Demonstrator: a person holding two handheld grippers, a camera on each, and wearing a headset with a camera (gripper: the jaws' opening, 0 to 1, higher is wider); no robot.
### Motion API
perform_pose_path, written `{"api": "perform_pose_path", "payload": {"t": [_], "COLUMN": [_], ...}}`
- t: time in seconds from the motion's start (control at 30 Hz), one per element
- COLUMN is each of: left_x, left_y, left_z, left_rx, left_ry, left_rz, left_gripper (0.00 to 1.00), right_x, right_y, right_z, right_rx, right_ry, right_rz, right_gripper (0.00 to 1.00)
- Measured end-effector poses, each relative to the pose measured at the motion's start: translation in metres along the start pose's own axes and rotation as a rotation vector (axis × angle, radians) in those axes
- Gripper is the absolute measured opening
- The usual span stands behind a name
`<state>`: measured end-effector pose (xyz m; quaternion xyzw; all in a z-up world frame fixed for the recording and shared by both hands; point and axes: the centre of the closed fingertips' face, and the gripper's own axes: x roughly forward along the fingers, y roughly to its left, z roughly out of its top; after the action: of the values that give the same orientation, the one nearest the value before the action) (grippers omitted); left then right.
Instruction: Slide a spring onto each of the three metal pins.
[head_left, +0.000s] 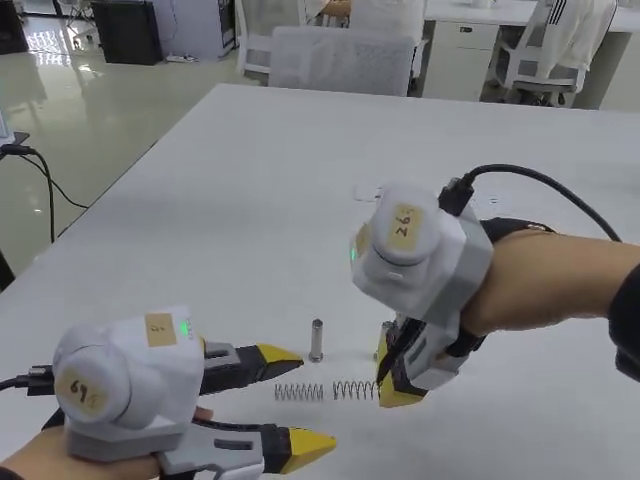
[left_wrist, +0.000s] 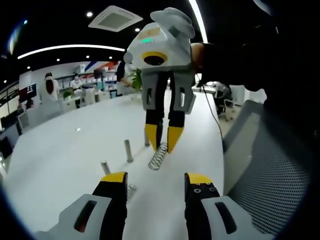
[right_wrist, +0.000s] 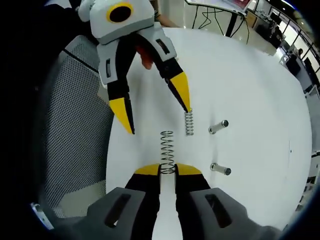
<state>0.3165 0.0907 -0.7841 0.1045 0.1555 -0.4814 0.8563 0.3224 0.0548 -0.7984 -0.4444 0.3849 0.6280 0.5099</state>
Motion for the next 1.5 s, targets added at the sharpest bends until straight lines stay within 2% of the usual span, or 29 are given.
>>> {"api": "perform_pose_path", "payload": {"t": [0.23, 0.4, 0.57, 0.8, 0.93, 1.17, 1.5], "left_x": [0.001, 0.003, 0.003, 0.003, 0.003, 0.003, 0.003], "left_y": [-0.005, -0.01, -0.015, -0.015, -0.015, -0.015, -0.015], "left_z": [0.008, 0.015, 0.016, 0.016, 0.014, 0.013, 0.011], "left_rx": [0.031, 0.056, 0.067, 0.077, 0.083, 0.087, 0.089], "left_ry": [-0.014, -0.027, -0.031, -0.035, -0.026, -0.022, -0.012], "left_rz": [-0.026, -0.048, -0.069, -0.073, -0.074, -0.071, -0.071], "left_gripper": [0.31, 0.25, 0.14, 0.04, 0.03, 0.03, 0.03], "right_x": [-0.006, -0.007, -0.008, -0.009, -0.011, -0.023, -0.034], "right_y": [0.006, 0.009, 0.013, 0.017, 0.017, 0.018, 0.02], "right_z": [0.009, 0.009, 0.01, 0.014, 0.015, 0.022, 0.044], "right_rx": [-0.038, -0.049, -0.058, -0.079, -0.079, -0.082, -0.107], "right_ry": [0.005, 0.017, 0.019, 0.031, 0.031, 0.001, -0.059], "right_rz": [0.001, 0.003, 0.007, 0.012, 0.008, -0.01, -0.034], "right_gripper": [0.08, 0.08, 0.08, 0.08, 0.08, 0.08, 0.07]}}
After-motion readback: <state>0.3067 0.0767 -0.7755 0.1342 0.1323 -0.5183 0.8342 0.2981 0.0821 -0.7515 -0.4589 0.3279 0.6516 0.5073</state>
